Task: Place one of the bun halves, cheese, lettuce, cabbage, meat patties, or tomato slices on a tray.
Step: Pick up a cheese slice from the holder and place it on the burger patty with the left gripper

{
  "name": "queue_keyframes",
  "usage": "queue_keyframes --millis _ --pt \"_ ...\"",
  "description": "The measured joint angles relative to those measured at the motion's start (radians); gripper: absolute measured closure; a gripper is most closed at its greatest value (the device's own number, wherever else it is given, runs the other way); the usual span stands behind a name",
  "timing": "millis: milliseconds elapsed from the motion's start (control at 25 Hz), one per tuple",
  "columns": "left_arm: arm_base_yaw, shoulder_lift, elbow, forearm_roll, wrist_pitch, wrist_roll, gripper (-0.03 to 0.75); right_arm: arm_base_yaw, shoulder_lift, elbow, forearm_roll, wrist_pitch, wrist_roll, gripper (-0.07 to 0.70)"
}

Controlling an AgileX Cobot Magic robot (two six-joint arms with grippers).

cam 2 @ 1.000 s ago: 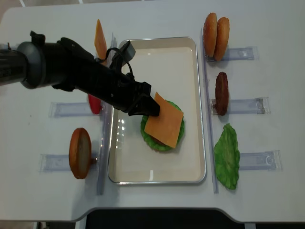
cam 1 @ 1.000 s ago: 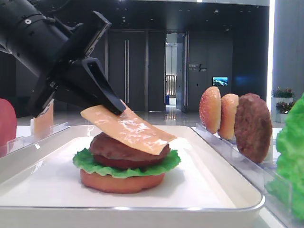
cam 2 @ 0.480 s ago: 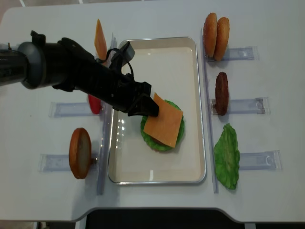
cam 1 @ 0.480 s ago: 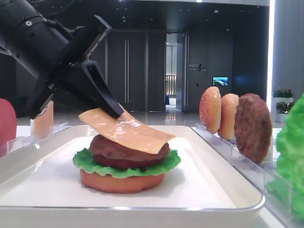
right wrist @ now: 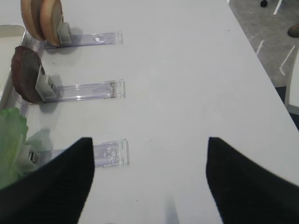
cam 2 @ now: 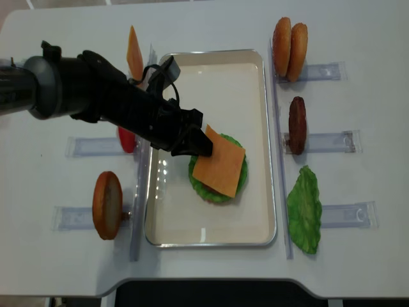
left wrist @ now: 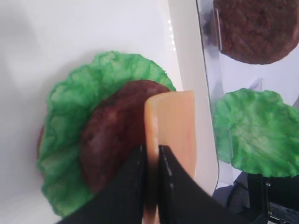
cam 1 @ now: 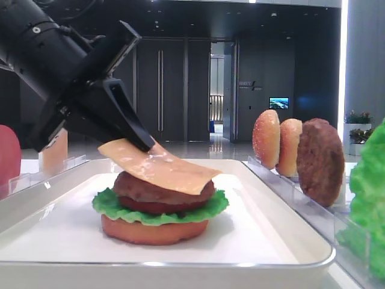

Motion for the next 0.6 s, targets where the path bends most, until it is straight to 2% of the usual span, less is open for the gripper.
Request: queue_keyframes --millis 200,480,600 --pt "0.0 0.0 0.0 0.049 -0.016 -0.05 0.681 0.0 0.0 0.0 0.0 0.0 0.0 0.149" --pt "0.0 0.0 0.0 0.054 -0.025 -0.059 0.679 0.0 0.0 0.0 0.0 0.0 0.0 0.149" --pt "0.0 0.0 0.0 0.054 -0.028 -0.059 0.643 0.0 0.0 0.0 0.0 0.0 0.0 0.149"
